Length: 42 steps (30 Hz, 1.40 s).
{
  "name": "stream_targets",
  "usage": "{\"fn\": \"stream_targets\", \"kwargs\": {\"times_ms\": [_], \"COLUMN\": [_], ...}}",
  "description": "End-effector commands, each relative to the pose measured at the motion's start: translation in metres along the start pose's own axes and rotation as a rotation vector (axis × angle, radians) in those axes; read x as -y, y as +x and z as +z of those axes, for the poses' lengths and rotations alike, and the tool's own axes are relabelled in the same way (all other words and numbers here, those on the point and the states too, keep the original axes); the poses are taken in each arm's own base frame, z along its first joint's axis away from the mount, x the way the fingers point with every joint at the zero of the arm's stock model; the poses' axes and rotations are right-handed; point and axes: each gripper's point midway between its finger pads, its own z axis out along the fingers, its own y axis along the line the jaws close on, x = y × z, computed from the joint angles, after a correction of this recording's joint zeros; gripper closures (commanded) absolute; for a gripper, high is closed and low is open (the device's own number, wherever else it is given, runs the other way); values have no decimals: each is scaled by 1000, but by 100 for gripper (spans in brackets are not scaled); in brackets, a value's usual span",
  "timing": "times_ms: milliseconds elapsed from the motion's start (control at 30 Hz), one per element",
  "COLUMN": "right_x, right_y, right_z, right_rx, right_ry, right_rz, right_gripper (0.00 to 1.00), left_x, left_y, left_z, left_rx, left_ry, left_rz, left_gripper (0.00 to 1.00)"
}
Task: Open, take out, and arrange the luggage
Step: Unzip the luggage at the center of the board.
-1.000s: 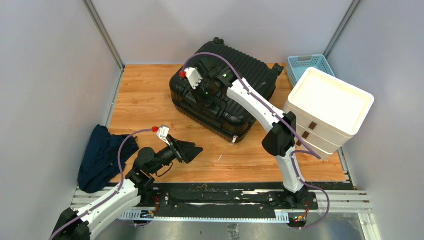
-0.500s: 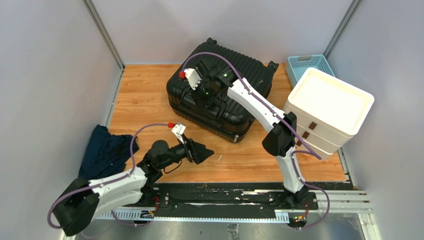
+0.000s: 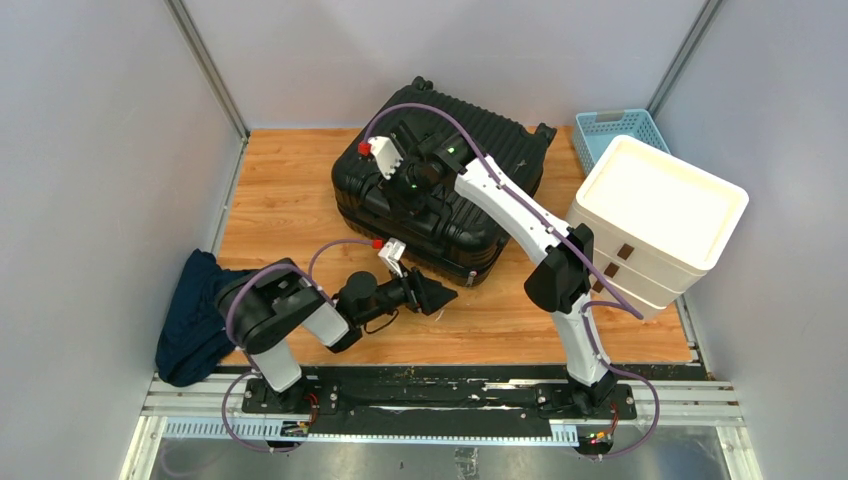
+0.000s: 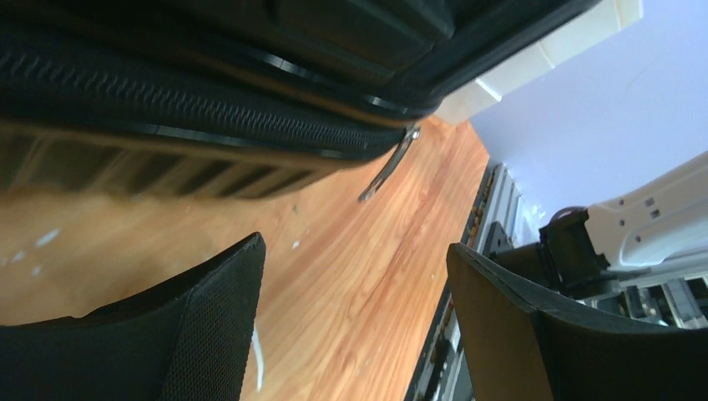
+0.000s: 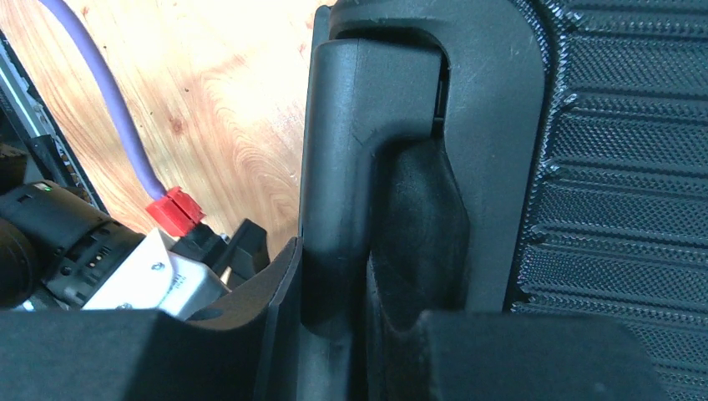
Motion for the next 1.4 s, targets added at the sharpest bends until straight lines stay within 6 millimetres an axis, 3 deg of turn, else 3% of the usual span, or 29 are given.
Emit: {"fn": "stream_targets", "kwargs": {"times_ms": [0, 267, 567, 867, 1167, 1233, 1367], "right_x": [-43, -45, -48, -49, -50, -50, -51], "right_y": [-54, -56, -55, -55, -54, -53, -53], "right_z": [-47, -48, -48, -50, -52, -52, -51], "right_rx": [207, 212, 211, 213, 212, 211, 213], "right_ry": [-119, -131, -144, -151, -152, -153, -158], "right_rz": [-83, -79, -76, -74, -75, -74, -74], "right_gripper": [100, 100, 100, 100, 100, 100, 100], "left_x": [26, 32, 36, 31, 35, 37, 33], "left_y": [-28, -17, -7, -8, -7, -9, -7], "left_z": [21, 43, 60, 68, 73, 71, 71], "left_rx": [132, 97, 69, 90, 87, 91, 94], "left_ry": [110, 139, 160, 138, 146, 150, 130], "left_rz": [12, -23, -65, -109, -165, -167, -190], "left_gripper": [19, 28, 32, 38, 53, 60, 61]}}
